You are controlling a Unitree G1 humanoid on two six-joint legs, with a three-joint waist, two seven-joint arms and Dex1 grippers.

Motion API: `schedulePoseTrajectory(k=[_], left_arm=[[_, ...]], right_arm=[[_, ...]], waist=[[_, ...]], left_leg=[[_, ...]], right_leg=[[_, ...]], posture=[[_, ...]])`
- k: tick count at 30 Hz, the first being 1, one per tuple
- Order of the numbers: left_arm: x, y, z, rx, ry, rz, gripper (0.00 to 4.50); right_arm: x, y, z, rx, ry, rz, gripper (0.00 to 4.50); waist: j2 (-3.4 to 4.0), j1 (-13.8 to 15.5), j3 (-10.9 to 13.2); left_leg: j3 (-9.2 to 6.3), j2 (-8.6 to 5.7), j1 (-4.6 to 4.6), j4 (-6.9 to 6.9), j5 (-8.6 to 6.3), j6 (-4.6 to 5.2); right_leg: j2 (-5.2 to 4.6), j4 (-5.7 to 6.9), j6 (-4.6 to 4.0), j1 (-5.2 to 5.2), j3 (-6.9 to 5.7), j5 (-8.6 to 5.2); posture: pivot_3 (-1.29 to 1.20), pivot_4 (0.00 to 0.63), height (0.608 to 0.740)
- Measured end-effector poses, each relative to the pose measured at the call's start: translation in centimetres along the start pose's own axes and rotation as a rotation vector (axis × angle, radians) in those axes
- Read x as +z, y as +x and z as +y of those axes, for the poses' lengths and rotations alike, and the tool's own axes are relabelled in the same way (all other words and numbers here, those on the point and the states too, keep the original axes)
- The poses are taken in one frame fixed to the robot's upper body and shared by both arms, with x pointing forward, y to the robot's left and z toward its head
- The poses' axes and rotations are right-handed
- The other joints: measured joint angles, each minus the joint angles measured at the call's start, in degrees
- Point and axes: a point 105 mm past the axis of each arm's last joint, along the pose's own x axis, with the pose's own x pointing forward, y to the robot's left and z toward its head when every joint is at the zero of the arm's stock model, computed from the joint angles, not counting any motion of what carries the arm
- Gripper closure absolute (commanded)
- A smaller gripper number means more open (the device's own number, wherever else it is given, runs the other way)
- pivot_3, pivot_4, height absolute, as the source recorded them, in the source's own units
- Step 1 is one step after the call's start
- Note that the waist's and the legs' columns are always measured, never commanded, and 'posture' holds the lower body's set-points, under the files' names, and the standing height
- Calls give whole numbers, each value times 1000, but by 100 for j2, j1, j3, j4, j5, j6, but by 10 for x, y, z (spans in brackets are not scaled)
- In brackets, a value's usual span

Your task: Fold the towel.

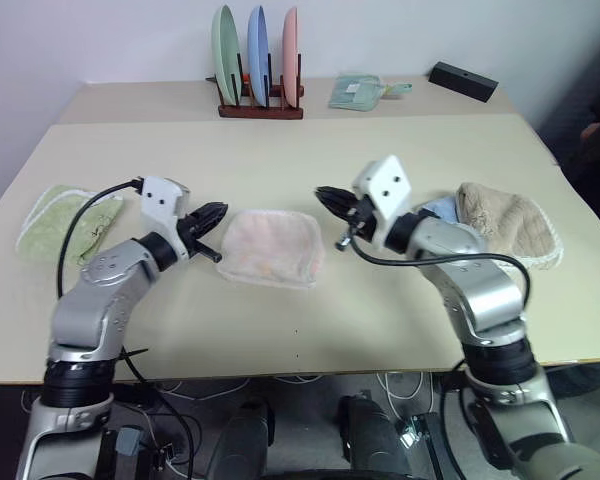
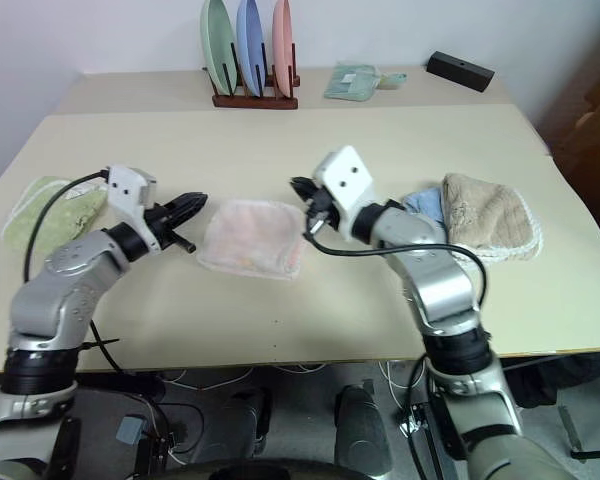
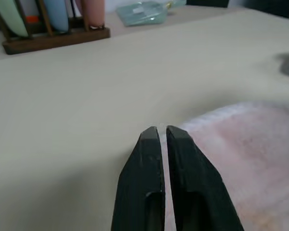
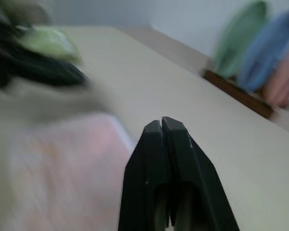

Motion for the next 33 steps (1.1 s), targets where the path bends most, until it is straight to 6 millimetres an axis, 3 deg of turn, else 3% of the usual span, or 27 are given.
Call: schedulePoseTrajectory(k=[2,4,9,16,18,21,26,28,33], left_arm=[[-5,7,-8,-39,9,12,4430],[-13,13,-12,-64,24,30,4430],[-56,21,-13,-52,-37,118,4430],[-67,22,-18,-29,-21,84,4430],[-65,17,-17,-20,-29,74,4496],[-58,3,-1,37,-117,57,3642],[-41,-31,48,240,-282,34,1069],[-43,-38,53,266,-370,38,37],[-62,-33,29,191,-547,138,37]], right_arm=[[-6,13,9,27,32,22,4500],[-27,21,16,48,63,91,4500],[-110,12,43,75,190,299,4500],[-112,12,35,23,177,247,4500],[-106,8,30,11,180,226,3971],[-83,-7,18,26,136,171,2748],[-45,-26,7,32,66,95,134],[-39,-27,7,36,56,88,0],[-26,-30,9,79,6,75,0]], waist=[[0,-2,0],[0,-2,-1],[2,-9,-1],[6,-1,-15],[7,-7,-14],[5,-20,-7],[5,-41,-7],[5,-26,-7],[0,15,-4]], left_leg=[[0,0,0,-1,0,0],[0,-1,1,-2,0,0],[0,-2,0,-4,0,0],[-1,-1,18,-1,0,0],[-1,-1,15,-3,0,0],[-3,0,4,-2,0,0],[-5,2,7,-5,0,1],[-4,1,7,-3,0,1],[-4,-2,4,2,0,0]], right_leg=[[0,1,0,-1,0,0],[0,1,-1,0,0,0],[0,3,0,-3,0,0],[0,6,0,15,0,0],[0,5,0,11,1,0],[0,8,1,-2,0,0],[2,12,3,-2,-1,-1],[2,10,3,1,-1,-1],[-2,6,3,4,-2,-1]], posture=[[0,150,740],[0,150,740],[0,150,740],[0,150,740],[0,150,740],[0,150,740],[0,150,740],[0,150,740],[0,150,740]])
